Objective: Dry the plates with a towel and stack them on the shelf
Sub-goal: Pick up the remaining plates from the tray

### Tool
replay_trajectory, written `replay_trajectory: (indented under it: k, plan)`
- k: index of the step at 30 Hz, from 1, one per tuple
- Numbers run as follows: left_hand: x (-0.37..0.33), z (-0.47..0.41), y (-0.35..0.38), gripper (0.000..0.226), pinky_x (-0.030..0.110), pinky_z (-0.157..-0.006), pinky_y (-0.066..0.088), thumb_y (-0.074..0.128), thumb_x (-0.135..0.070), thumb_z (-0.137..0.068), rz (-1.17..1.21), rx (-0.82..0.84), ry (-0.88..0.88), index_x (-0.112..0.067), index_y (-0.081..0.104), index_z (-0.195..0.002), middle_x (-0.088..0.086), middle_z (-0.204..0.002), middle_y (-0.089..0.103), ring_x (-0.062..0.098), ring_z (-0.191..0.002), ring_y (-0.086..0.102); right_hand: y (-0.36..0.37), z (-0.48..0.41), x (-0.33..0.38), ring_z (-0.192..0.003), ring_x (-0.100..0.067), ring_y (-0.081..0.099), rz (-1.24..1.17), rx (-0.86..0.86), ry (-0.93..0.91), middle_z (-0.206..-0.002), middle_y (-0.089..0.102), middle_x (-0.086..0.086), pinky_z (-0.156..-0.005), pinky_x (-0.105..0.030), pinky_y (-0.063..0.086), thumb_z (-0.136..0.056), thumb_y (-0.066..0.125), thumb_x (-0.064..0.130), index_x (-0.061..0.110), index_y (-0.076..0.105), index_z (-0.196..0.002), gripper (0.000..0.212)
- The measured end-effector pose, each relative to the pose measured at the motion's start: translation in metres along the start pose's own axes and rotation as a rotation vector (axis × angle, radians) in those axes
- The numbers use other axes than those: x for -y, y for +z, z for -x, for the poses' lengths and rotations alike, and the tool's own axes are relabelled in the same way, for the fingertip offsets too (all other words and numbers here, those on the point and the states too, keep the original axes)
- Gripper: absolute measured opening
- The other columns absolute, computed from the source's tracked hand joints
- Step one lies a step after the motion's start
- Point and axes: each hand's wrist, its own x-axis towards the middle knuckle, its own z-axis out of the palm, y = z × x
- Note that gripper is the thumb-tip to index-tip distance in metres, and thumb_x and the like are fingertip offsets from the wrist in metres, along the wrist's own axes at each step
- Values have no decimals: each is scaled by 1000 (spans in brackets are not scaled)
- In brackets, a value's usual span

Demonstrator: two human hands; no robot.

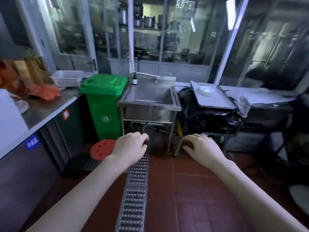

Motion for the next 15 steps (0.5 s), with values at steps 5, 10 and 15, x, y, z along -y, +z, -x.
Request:
replay_trajectory:
  k: [5, 10, 15]
  plan:
    - [-31, -113, 36, 28, 32, -81, 49, 49, -33, -99, 8, 48, 133, -31, 60, -124, -6, -117, 65, 20, -111, 61, 9, -46, -73, -123, -20, 51, 41, 4, 144, -129, 60, 6, -95, -35, 44, -93, 54, 46, 34, 55, -130, 39]
    - [-78, -228, 78, 28, 36, -85, 52, 50, -33, -98, 54, 57, 193, -32, 61, -123, -6, -115, 66, 23, -112, 62, 23, -106, -163, -121, -22, 52, 44, -5, 230, -127, 62, 5, -97, -36, 44, -91, 55, 44, 32, 57, -130, 41]
    - [-138, -349, 112, 28, 37, -86, 50, 49, -34, -99, 51, 56, 248, -32, 59, -125, -5, -120, 66, 24, -113, 62, 29, -180, -260, -119, -24, 52, 50, -15, 253, -127, 62, 3, -95, -38, 45, -92, 55, 40, 30, 58, -129, 38]
